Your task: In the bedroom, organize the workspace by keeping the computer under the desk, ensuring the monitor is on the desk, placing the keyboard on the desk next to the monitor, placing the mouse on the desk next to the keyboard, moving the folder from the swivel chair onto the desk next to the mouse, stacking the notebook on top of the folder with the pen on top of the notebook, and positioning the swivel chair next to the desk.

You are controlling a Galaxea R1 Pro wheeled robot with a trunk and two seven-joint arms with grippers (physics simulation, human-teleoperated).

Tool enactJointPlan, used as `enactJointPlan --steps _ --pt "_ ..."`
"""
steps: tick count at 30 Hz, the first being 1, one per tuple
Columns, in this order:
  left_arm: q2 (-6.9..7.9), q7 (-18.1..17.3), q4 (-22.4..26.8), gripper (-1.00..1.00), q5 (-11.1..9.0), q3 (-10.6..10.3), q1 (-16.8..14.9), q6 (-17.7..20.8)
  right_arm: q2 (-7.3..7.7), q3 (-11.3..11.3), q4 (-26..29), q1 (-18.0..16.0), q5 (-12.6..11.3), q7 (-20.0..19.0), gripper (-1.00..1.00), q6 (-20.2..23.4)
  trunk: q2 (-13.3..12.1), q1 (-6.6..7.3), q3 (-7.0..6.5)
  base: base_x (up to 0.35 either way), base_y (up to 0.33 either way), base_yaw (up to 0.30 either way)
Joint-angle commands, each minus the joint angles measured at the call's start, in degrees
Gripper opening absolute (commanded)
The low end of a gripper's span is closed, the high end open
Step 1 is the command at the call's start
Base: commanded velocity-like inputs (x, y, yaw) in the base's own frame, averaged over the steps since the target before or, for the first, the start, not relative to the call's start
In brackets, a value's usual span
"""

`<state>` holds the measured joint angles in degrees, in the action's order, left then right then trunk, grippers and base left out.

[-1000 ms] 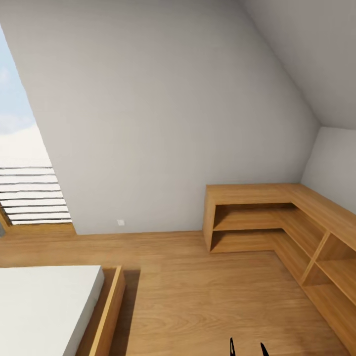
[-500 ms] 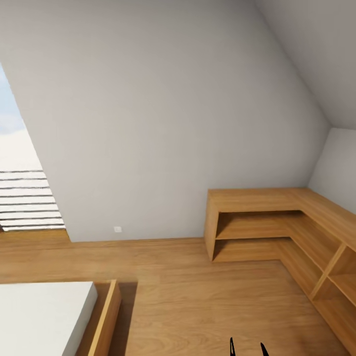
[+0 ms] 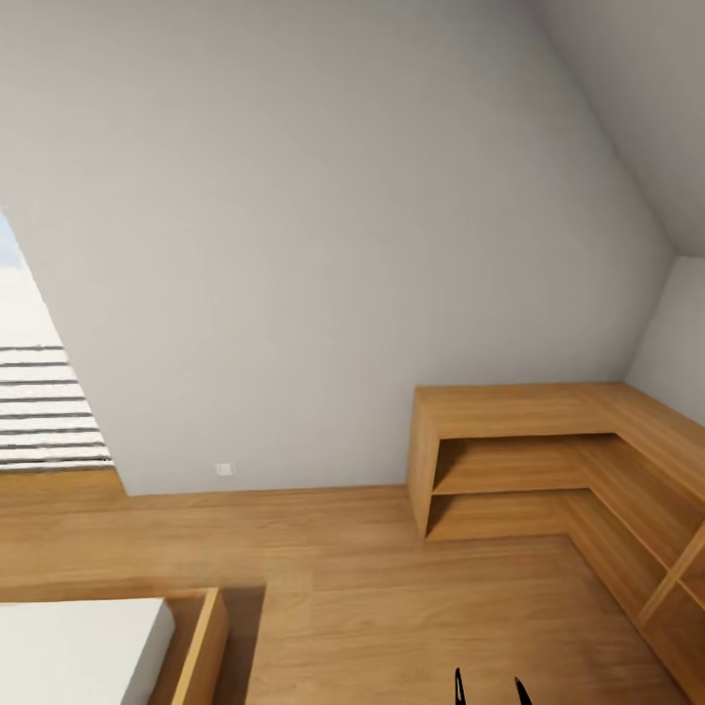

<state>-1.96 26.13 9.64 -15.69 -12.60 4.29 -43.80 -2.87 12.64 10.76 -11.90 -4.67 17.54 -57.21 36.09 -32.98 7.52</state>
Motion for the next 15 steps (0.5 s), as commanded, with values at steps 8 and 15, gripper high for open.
enactJointPlan --steps 8,15 --pt "0.02 0.3 0.1 1.00 -0.4 -0.5 0.0 -0.1 -0.11 0.5 -1.7 -0.1 -0.3 -2.5 1.00 -0.3 0.1 -0.05 -0.29 0.331 0.000 -0.147" --pt "0.02 0.3 0.1 1.00 -0.4 -0.5 0.0 -0.1 -0.12 0.5 -2.2 -0.1 -0.3 -3.8 1.00 -0.3 0.1 -0.05 -0.70 0.261 0.017 -0.214"
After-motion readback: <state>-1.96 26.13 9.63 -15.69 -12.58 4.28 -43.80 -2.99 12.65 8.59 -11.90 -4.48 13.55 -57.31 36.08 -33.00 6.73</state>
